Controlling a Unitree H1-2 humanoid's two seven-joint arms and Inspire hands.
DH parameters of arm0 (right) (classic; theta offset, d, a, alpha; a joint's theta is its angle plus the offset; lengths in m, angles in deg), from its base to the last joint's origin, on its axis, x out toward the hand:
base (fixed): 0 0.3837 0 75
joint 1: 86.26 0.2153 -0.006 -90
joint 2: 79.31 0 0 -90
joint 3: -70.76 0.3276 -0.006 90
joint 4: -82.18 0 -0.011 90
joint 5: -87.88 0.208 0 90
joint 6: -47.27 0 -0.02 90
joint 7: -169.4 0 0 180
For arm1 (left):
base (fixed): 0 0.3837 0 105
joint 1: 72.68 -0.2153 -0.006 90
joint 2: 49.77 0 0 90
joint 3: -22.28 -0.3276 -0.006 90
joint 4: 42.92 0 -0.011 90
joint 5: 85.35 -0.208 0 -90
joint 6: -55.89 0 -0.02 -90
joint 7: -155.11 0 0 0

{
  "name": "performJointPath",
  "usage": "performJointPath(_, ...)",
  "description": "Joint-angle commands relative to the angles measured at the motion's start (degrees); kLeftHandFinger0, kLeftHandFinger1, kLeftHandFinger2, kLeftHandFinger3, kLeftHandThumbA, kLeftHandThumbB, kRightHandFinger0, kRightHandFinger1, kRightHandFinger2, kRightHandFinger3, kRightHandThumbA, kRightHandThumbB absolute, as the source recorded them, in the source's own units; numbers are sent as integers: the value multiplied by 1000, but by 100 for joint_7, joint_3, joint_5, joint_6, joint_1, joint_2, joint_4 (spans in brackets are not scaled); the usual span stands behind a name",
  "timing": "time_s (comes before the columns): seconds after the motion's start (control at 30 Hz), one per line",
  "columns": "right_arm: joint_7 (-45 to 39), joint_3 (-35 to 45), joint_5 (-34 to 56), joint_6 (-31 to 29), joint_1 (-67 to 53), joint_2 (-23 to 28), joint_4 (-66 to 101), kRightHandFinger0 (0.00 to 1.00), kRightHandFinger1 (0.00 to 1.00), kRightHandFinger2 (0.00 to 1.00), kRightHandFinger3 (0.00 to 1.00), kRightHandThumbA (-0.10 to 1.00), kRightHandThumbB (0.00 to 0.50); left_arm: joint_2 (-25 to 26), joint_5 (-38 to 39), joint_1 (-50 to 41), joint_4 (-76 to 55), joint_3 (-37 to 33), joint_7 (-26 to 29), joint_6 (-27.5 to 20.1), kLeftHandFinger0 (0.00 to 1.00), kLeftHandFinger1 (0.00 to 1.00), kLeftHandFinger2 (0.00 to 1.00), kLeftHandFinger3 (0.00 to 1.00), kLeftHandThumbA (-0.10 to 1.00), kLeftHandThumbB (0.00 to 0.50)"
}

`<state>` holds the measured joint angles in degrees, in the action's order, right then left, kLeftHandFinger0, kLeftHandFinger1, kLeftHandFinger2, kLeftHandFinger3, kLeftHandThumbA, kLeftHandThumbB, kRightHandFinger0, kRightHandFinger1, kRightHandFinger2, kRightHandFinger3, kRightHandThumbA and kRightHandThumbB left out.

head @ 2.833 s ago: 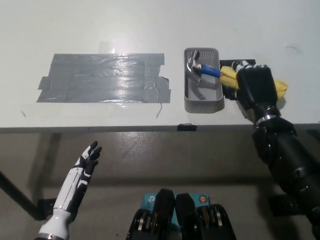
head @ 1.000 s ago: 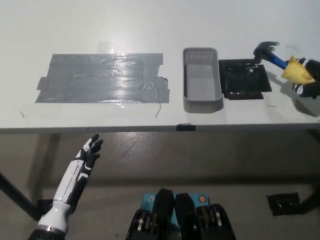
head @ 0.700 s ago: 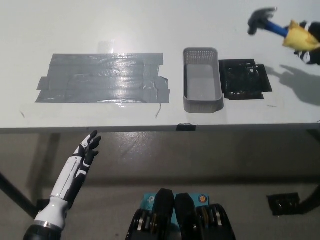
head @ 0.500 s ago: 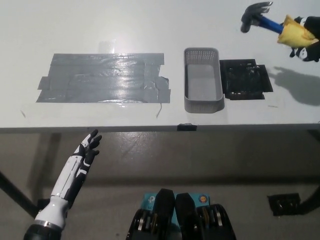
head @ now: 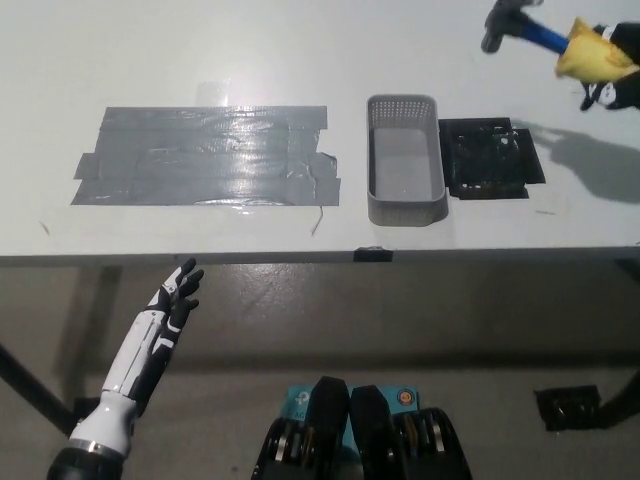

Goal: The robot picks the hammer with right hand and hits the black area on the desk and places it back.

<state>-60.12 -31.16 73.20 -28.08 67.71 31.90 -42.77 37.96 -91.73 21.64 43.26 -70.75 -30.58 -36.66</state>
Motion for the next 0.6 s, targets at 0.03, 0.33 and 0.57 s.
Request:
performJointPath(0.03,6,318,384,278,694,157,201,118,603,901,1000,-100,75,85,-36,64,-201,-3,-77,-79,950,1000,1000,1000,1000,0)
performJointPath(0.33,85,828,633,1227,1055,134,422,154,596,889,1000,-100,59,84,-20,84,-186,2,-82,-73,945,1000,1000,1000,1000,0)
performJointPath(0.57,22,508,482,762,607,20,224,236,649,935,1000,-100,125,52,-30,39,-213,-29,-82,-57,945,1000,1000,1000,1000,0)
